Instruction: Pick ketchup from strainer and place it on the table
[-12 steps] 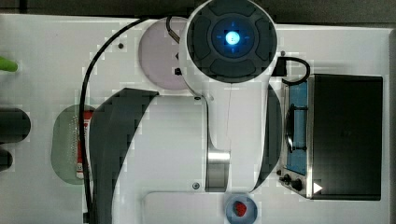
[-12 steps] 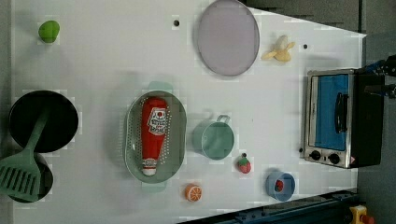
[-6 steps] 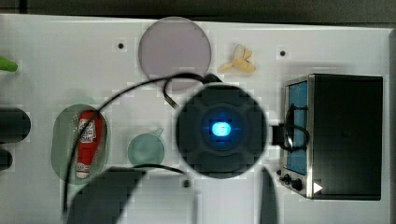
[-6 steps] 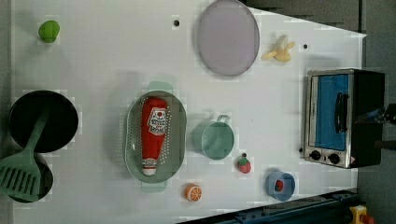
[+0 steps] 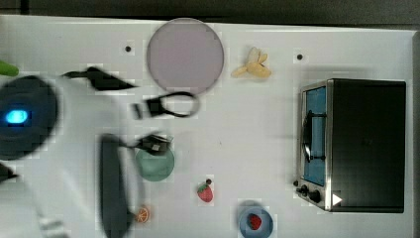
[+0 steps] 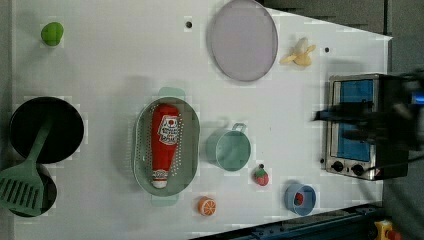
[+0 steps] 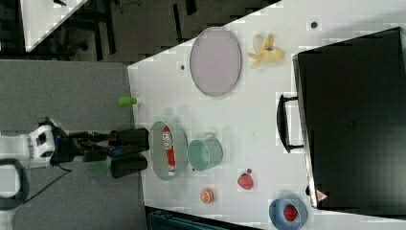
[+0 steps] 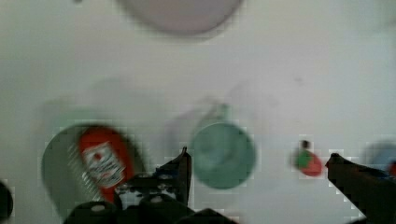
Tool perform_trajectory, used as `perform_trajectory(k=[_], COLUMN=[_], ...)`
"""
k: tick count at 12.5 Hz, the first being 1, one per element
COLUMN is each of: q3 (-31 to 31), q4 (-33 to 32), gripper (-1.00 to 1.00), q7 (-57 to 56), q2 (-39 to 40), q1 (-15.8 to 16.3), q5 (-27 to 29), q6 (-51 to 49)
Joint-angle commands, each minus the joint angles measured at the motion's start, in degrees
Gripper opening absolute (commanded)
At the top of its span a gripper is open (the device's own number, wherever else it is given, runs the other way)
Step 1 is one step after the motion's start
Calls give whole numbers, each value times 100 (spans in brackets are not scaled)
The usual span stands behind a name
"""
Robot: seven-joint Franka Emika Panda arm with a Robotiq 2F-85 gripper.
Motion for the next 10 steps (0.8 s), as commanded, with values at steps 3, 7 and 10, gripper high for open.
perform_trajectory(k=[3,7,10], q3=[1106,1680,1710], q4=[-85,-344,-804], gripper=[100,100,100], q7=[217,337,446], q2=[742,1510,1944], q1=[189,246,338], q5=[33,-40,-390], q6=[835,1842,2907])
